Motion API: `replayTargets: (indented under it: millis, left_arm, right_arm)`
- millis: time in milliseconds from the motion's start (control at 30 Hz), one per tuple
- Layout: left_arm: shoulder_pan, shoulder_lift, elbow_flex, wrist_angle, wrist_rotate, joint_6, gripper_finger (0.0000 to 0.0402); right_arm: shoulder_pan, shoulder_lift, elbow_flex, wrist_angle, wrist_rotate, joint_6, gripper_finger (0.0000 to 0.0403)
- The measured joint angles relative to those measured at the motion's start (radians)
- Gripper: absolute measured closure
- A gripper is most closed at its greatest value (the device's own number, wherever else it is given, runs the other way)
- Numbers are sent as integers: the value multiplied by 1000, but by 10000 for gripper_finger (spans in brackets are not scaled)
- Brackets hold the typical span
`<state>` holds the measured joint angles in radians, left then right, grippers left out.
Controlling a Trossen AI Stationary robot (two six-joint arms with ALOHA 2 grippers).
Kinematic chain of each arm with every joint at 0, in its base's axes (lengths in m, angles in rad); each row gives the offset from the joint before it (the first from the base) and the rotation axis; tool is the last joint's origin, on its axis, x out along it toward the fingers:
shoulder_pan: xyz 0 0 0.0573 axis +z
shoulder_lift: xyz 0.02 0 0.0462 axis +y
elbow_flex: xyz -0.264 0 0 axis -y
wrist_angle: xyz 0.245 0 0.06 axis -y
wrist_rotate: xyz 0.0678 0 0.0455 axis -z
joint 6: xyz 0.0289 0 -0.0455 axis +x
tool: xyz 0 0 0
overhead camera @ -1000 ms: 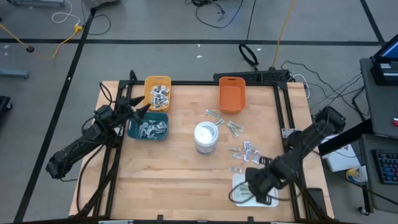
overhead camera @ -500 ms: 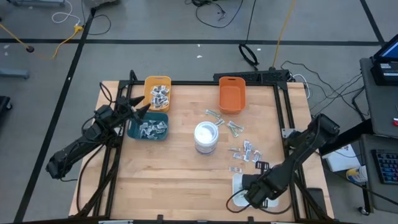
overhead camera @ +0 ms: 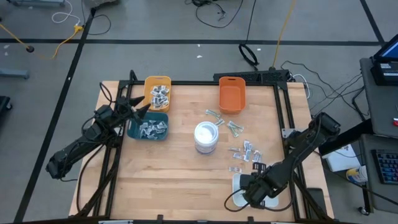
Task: Pick & Place First Aid Supplies
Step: Put the green bandage into the white bin
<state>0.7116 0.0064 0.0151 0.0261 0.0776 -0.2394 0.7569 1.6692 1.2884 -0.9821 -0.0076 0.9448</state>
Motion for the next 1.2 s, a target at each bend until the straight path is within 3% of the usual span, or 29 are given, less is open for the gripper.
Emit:
replayTargets:
  millis: [167,333,567,1200]
  left_arm:
    - [0,0,0,0,0,0,99]
    - [0,0,0,0,0,0,91]
    - [0,0,0,0,0,0,75]
    - [0,0,0,0,0,0,100]
  right_arm:
    - [-13,-60,0,-34,4,-41,182]
    - [-54,-120,0,-61,5,-162,153]
    - [-189,-181,0,-114,5,-350,159]
    - [-870,-194,0,-182,7,-747,180]
